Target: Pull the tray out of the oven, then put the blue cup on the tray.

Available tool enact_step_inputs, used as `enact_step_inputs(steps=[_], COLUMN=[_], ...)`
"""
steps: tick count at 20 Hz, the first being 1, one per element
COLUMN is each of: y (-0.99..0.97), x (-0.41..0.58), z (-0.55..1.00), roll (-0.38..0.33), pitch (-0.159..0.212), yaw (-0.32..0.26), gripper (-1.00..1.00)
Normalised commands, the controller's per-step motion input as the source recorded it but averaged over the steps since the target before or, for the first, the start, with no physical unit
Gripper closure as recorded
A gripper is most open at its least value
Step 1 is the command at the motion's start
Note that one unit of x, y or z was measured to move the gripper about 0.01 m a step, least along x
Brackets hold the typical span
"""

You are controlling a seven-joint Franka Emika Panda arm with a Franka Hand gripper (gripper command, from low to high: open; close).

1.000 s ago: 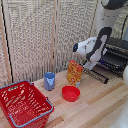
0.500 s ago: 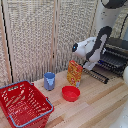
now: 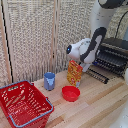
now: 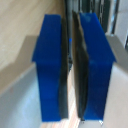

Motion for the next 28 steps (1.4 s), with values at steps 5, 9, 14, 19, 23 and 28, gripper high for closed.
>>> enact_step_inputs(steps=[5, 9, 14, 19, 23, 28], y=[-0.04, 0.01, 0.20, 0.42, 0.54, 0.39], x=[0.128, 0.280, 0.219, 0.195, 0.101, 0.043], z=[0.86, 0.87, 0.67, 0.37, 0.20, 0.09], roll=[-0.035, 0.029, 0.124, 0.241, 0.299, 0.342], pitch=[-0.029, -0.070, -0.075, -0.046, -0.032, 0.000], yaw=[-0.040, -0.043, -0.080, -0.061, -0.091, -0.148], gripper=[-1.00, -1.00, -1.00, -1.00, -1.00, -1.00])
